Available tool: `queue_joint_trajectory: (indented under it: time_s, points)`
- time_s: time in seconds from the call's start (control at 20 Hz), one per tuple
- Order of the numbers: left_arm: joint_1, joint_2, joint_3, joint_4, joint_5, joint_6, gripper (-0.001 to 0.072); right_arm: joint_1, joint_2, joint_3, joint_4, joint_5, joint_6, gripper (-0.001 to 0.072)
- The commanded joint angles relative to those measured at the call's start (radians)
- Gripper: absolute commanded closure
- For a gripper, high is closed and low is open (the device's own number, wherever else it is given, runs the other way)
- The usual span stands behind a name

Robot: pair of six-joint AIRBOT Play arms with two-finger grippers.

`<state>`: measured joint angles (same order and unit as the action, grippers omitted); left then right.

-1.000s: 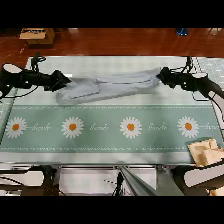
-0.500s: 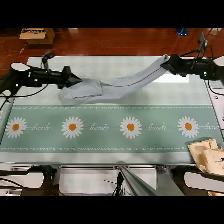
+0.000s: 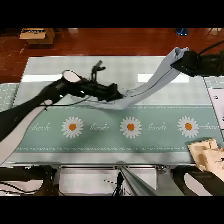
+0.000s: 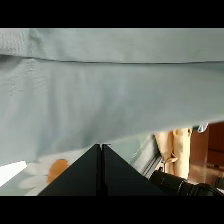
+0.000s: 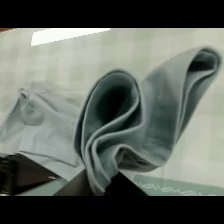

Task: Fold the shirts.

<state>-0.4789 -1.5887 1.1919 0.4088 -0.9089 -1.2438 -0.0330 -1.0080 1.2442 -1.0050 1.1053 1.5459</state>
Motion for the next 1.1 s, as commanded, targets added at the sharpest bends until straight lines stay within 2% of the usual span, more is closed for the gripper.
queue_joint_trajectory:
  time_s: [0.0, 0.2, 0.3, 0.4, 0.5, 0.6, 0.7, 0.9, 1.05]
  points:
    - [-0.189, -0.019, 0.001, -0.047, 0.186, -0.037, 0.0682, 0.055, 0.109, 0.001, -0.052, 0.065, 0.102, 0.0682]
    - [-0.339, -0.079, 0.001, -0.168, 0.378, -0.037, 0.0682, 0.132, 0.203, 0.001, -0.053, 0.106, 0.179, 0.0682]
    - [-0.379, -0.124, 0.001, -0.253, 0.363, -0.035, 0.0682, 0.148, 0.236, 0.001, -0.058, 0.117, 0.202, 0.0682]
    - [-0.392, -0.14, 0.0, -0.263, 0.344, -0.023, 0.0682, 0.148, 0.256, 0.001, -0.095, 0.138, 0.217, 0.0682]
    - [-0.352, -0.111, 0.0, -0.251, 0.333, 0.04, 0.0683, 0.148, 0.259, 0.001, -0.187, 0.185, 0.224, 0.0682]
    - [-0.264, -0.031, -0.004, -0.187, 0.323, 0.059, 0.0684, 0.148, 0.252, -0.001, -0.293, 0.217, 0.221, 0.0682]
    - [-0.149, 0.089, -0.004, -0.05, 0.308, 0.058, 0.0684, 0.149, 0.226, -0.002, -0.311, 0.204, 0.183, 0.0682]
    - [0.191, 0.393, -0.004, 0.18, 0.184, 0.054, 0.0683, 0.154, 0.08, -0.023, -0.137, 0.085, 0.102, 0.0683]
    - [0.486, 0.578, -0.004, 0.277, 0.01, 0.054, 0.0683, 0.28, -0.068, -0.039, -0.117, -0.087, 0.091, 0.0683]
